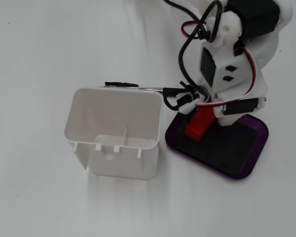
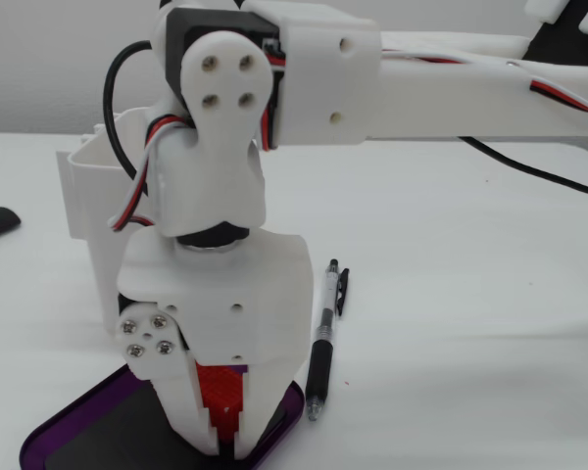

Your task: Remove the cube from the box.

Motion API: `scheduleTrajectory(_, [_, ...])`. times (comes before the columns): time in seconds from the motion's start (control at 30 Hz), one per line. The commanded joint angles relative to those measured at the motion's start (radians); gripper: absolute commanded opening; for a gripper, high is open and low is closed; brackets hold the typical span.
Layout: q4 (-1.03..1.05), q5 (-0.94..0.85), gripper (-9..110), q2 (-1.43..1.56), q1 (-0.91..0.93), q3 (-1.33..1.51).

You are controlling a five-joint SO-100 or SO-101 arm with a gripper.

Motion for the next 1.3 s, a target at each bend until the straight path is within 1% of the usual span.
scheduleTrajectory(0.0, [0.005, -0.003, 2, 0.012, 0.003, -0.023])
scheduleTrajectory(0.17, [0.044, -0.071, 17, 0.015, -0.002, -0.025])
scheduleTrajectory(0.23, [0.054, -0.095, 21, 0.021, -0.002, -0.025])
scheduleTrajectory(0.37, [0.054, -0.21, 21, 0.089, -0.002, -0.009])
scheduleTrajectory(0.53, [0.06, -0.307, 21, 0.16, 0.002, -0.003])
scheduleTrajectory(0.8, [0.058, -0.402, 21, 0.21, 0.002, 0.222])
scheduleTrajectory(1.0, [0.055, -0.437, 21, 0.215, 0.008, 0.233])
scheduleTrajectory(1.27, [0.048, -0.439, 21, 0.206, 0.014, 0.227])
